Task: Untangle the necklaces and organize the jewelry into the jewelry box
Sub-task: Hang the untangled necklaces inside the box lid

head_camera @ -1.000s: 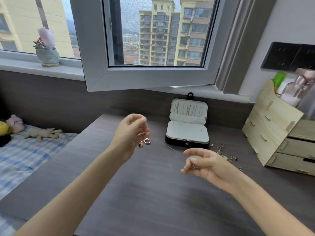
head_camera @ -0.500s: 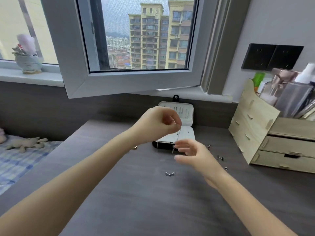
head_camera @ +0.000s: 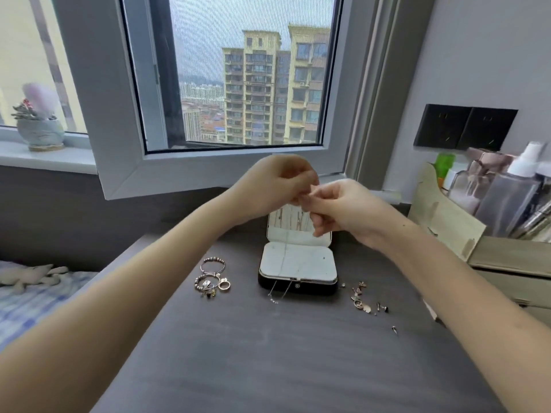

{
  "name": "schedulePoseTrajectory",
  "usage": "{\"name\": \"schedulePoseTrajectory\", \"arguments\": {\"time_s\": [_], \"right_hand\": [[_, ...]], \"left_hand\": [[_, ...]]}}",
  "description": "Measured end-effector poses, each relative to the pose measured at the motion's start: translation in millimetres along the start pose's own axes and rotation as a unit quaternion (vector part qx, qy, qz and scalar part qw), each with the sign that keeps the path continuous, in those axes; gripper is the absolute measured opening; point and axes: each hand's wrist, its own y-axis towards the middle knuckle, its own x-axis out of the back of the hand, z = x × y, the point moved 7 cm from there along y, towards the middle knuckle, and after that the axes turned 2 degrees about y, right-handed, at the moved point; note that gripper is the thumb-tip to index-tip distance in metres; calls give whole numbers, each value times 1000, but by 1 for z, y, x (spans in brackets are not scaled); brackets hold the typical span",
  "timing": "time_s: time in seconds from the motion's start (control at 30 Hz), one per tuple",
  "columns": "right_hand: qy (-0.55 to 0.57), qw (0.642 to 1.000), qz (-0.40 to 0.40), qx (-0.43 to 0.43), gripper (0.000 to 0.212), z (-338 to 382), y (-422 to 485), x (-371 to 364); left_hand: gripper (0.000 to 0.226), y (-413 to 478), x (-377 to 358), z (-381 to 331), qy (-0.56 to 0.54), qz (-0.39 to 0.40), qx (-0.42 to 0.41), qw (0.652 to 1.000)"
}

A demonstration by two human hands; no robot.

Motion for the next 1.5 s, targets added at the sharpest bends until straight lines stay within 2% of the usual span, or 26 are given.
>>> {"name": "schedulePoseTrajectory", "arguments": {"time_s": [0.1, 0.17, 0.27, 0.4, 0.5, 0.67, 0.9, 1.17, 1.5], "right_hand": [[-10, 1000, 9, 1, 23, 16, 17, 11], [-14, 1000, 12, 0, 26, 24, 30, 18], [-14, 1000, 0, -10, 26, 30, 52, 29], [-19, 999, -35, -18, 24, 29, 82, 45], [-28, 998, -56, -23, 23, 22, 105, 57], [-37, 996, -69, -36, 22, 9, 140, 66], [-27, 997, -68, -27, 17, -2, 182, 61], [-54, 995, -76, -20, 18, -18, 204, 55], [-55, 998, -36, -11, 24, -32, 202, 45]], "left_hand": [[15, 12, 14, 13, -75, -52, 7, 996], [15, 19, 18, 33, -84, -88, 24, 992], [17, 31, 11, 77, 4, -122, 54, 991], [25, 39, -21, 140, 106, -110, 104, 983], [36, 44, -52, 178, 184, -87, 91, 975], [38, 49, -86, 212, 301, -67, 56, 950], [30, 50, -99, 226, 290, -134, 15, 947], [25, 52, -98, 231, 220, -133, 15, 966], [30, 50, -97, 229, 179, -146, 3, 973]]}}
